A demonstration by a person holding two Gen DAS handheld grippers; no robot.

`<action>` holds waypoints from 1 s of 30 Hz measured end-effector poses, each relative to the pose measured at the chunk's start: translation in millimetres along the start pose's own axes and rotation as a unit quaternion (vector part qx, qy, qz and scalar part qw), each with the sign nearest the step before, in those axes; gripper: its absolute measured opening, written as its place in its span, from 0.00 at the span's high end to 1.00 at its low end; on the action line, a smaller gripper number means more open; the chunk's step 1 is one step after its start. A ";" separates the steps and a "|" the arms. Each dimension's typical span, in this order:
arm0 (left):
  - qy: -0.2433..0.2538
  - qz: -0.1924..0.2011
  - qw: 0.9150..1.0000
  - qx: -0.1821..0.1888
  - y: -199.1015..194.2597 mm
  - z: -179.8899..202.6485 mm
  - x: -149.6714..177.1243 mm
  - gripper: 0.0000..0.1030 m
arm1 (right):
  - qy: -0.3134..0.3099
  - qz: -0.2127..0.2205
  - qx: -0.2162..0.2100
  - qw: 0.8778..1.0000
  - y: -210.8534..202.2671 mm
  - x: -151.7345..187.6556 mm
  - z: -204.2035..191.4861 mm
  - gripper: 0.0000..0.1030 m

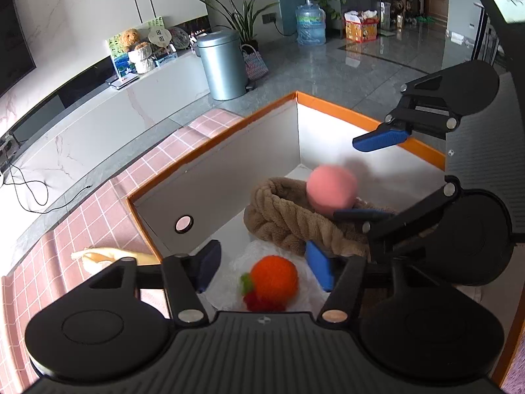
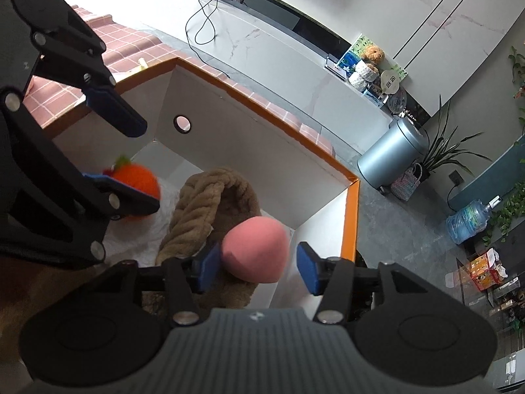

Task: Organize soft objects

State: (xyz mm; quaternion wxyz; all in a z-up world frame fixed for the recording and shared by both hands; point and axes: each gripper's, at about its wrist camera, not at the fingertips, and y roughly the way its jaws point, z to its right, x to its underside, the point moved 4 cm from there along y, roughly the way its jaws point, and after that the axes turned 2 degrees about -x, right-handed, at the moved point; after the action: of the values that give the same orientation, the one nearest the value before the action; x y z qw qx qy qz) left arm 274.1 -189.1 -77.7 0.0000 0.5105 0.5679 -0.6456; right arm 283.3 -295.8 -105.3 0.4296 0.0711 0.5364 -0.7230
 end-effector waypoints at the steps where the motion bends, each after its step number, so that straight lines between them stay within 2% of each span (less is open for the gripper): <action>1: -0.005 0.002 1.000 0.002 -1.2 -1.1 -0.4 0.28 | -0.003 0.001 0.000 1.000 -1.6 -0.5 -0.3 0.42; 8: -0.026 0.024 0.999 0.004 -15.7 -3.1 -2.4 0.28 | -0.007 0.011 0.006 1.000 -16.0 -0.1 -0.6 0.42; 9: -0.031 0.027 0.999 0.005 -18.5 -3.3 -2.2 0.28 | -0.006 0.012 0.008 1.000 -19.0 -0.1 -0.8 0.39; 10: -0.035 0.030 0.999 0.007 -21.0 -3.7 -2.0 0.28 | -0.006 0.015 0.011 1.000 -21.7 0.0 -1.1 0.32; 12: -0.049 0.033 0.998 0.014 -26.7 -4.3 -1.4 0.28 | -0.005 0.021 0.018 1.000 -27.1 0.2 -0.9 0.28; 18: -0.073 0.045 0.996 0.017 -49.3 -7.0 2.2 0.31 | -0.008 0.029 0.026 0.999 -48.1 -0.5 -2.7 0.28; 21: -0.084 0.059 0.995 0.017 -64.2 -8.6 4.3 0.31 | -0.006 0.046 0.047 0.998 -65.6 -0.1 -6.6 0.27; 24: -0.103 0.078 0.992 0.017 -81.1 -10.7 8.5 0.31 | 0.006 0.070 0.073 0.995 -84.7 1.0 -11.5 0.11; 30: -0.116 0.108 0.987 0.019 -114.2 -11.5 21.2 0.31 | 0.046 0.119 0.082 0.988 -125.3 1.7 -35.3 0.10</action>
State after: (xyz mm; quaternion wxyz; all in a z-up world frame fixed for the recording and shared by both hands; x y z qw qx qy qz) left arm 205.3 -127.8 -6.0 0.1258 0.4902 0.4935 -0.7073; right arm 182.2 -260.3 -31.3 0.4806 0.2024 0.4820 -0.7040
